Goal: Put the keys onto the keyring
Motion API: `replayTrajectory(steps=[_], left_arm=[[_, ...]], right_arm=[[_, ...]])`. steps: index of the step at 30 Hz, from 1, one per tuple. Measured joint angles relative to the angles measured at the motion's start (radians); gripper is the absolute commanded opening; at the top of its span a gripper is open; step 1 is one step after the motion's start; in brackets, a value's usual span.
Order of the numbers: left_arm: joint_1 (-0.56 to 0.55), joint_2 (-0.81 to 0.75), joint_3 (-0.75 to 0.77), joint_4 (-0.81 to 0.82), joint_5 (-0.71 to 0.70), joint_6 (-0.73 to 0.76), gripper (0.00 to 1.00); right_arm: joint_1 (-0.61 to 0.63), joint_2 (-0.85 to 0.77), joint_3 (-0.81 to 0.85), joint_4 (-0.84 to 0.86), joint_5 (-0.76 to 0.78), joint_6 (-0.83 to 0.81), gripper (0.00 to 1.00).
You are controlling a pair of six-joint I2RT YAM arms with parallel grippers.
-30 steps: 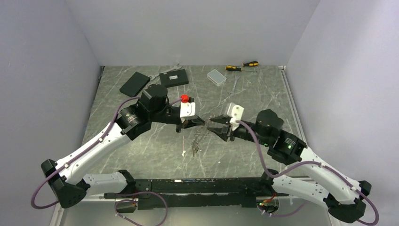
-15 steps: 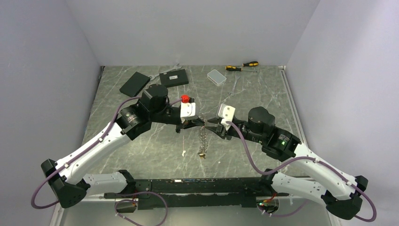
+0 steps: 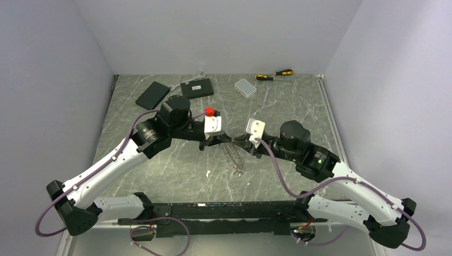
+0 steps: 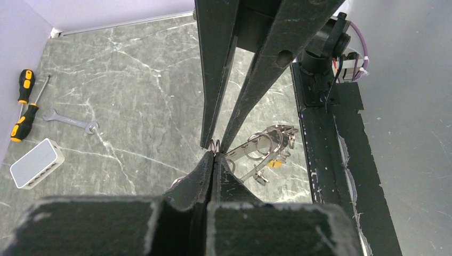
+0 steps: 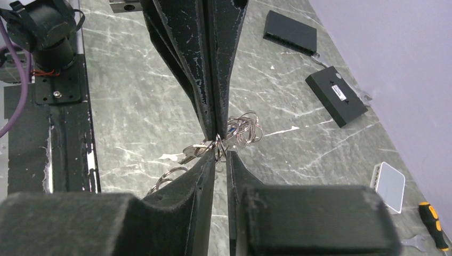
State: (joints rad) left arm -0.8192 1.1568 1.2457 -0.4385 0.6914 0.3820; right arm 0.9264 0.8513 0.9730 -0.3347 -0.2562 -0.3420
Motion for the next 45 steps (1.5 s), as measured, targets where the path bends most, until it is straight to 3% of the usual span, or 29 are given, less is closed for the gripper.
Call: replayTrajectory(steps=[8, 12, 16, 21, 28, 30, 38, 45], left_arm=[[0.0, 0.0, 0.0, 0.0, 0.0, -0.001, 0.0], [0.0, 0.0, 0.0, 0.0, 0.0, -0.002, 0.0], [0.0, 0.0, 0.0, 0.0, 0.001, -0.002, 0.0], [0.0, 0.0, 0.0, -0.002, 0.003, -0.003, 0.0], [0.0, -0.011, -0.008, 0.047, -0.002, -0.035, 0.59], [0.0, -0.035, -0.024, 0.079, -0.014, -0.049, 0.66], [0.0, -0.145, -0.102, 0.171, -0.105, -0.074, 0.57], [0.0, -0.154, -0.158, 0.225, -0.087, -0.092, 0.44]], right_arm=[[0.0, 0.001, 0.007, 0.003, -0.016, -0.007, 0.2], [0.0, 0.001, 0.008, 0.006, -0.02, -0.008, 0.15], [0.0, 0.001, 0.008, 0.006, -0.023, -0.01, 0.0], [-0.001, 0.003, 0.008, 0.006, -0.023, -0.014, 0.0], [0.0, -0.002, -0.002, 0.014, -0.056, -0.014, 0.0], [0.0, -0.024, -0.026, 0.028, -0.065, -0.014, 0.0], [0.0, -0.152, -0.106, 0.111, -0.069, -0.01, 0.0], [0.0, -0.225, -0.168, 0.219, -0.096, 0.017, 0.0]])
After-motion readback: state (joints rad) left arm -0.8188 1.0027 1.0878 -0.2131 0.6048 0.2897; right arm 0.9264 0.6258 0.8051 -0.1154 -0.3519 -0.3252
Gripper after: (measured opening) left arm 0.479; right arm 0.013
